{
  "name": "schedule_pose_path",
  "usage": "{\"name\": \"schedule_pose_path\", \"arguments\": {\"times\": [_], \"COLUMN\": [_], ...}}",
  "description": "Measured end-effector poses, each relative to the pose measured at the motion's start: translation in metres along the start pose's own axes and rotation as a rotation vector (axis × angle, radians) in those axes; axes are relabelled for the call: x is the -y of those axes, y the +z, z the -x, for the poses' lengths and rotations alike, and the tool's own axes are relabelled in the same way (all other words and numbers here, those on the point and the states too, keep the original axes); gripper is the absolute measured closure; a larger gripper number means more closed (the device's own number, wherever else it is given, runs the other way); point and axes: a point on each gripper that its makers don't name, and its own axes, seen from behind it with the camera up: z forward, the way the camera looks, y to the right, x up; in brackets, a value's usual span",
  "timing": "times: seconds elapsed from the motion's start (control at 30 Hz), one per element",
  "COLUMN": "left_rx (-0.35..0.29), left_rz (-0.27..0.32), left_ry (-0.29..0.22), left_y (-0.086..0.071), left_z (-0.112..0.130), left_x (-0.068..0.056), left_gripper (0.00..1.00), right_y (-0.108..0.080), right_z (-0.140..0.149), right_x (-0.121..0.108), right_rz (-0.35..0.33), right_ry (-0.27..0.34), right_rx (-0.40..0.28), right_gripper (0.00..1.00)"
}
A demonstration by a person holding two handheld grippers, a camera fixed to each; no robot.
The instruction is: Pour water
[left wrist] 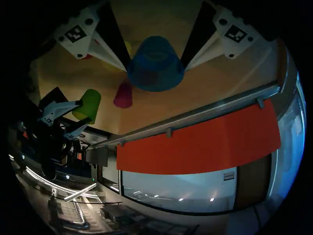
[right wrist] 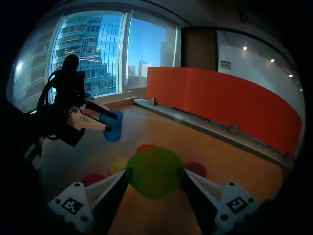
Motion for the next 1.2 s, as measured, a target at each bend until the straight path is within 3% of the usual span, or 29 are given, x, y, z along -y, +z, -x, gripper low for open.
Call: {"name": "schedule_pose_path", "arguments": {"times": [0.57,1.2], "left_rx": [-0.101,-0.178], "left_rz": [0.003,0.01], "left_ry": [0.009,0.019], "left_y": [-0.051,-0.078], "left_z": [-0.032,-0.051], "left_x": [-0.029,-0.043], "left_gripper": [0.14,0.14], "right_y": [-0.027,-0.043], "right_z": [-0.042,-0.085], "right_x": [0.03,0.038], "right_rz": [-0.025,-0.036], "right_ry": [-0.01,0.003], "right_rx": [-0.131,-0.277], "right_gripper": [0.09,0.08]}}
